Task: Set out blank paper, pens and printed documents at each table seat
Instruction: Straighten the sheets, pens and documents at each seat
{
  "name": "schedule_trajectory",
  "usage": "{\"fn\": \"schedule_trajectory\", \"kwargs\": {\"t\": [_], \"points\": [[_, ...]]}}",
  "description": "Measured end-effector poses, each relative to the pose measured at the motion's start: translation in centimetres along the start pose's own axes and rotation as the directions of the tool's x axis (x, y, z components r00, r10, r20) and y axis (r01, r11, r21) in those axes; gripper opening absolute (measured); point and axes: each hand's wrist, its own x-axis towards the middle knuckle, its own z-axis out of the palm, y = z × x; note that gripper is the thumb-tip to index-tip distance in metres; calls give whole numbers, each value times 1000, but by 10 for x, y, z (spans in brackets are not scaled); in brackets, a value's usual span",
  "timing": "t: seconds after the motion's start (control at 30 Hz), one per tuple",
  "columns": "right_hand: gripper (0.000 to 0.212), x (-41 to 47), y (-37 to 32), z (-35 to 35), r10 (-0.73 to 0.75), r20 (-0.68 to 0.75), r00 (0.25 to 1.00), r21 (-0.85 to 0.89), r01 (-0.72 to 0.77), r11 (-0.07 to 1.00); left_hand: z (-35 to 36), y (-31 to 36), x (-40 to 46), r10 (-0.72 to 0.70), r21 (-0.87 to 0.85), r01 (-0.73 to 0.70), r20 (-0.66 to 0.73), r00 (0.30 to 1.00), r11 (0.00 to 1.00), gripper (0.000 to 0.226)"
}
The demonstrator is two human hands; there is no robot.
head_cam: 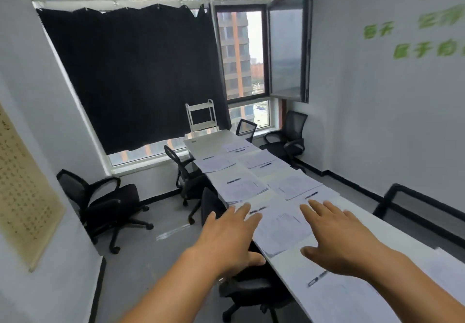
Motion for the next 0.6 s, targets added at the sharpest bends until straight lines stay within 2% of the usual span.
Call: {"fn": "schedule_trajectory", "kwargs": {"t": [0.17,0.33,0.5,0.6], "points": [[97,8,8,7,220,9,975,-2,-220,975,4,-17,65,242,44,-243,31,970,969,103],[96,7,36,21,399,33,917,7,-399,917,21,4,128,437,29,-440,74,896,898,101],[95,19,75,45,507,54,860,24,-509,860,39,33,189,560,32,-565,97,823,825,99],[96,36,98,67,557,106,824,55,-564,824,55,42,226,591,57,-605,163,790,794,99]]}}
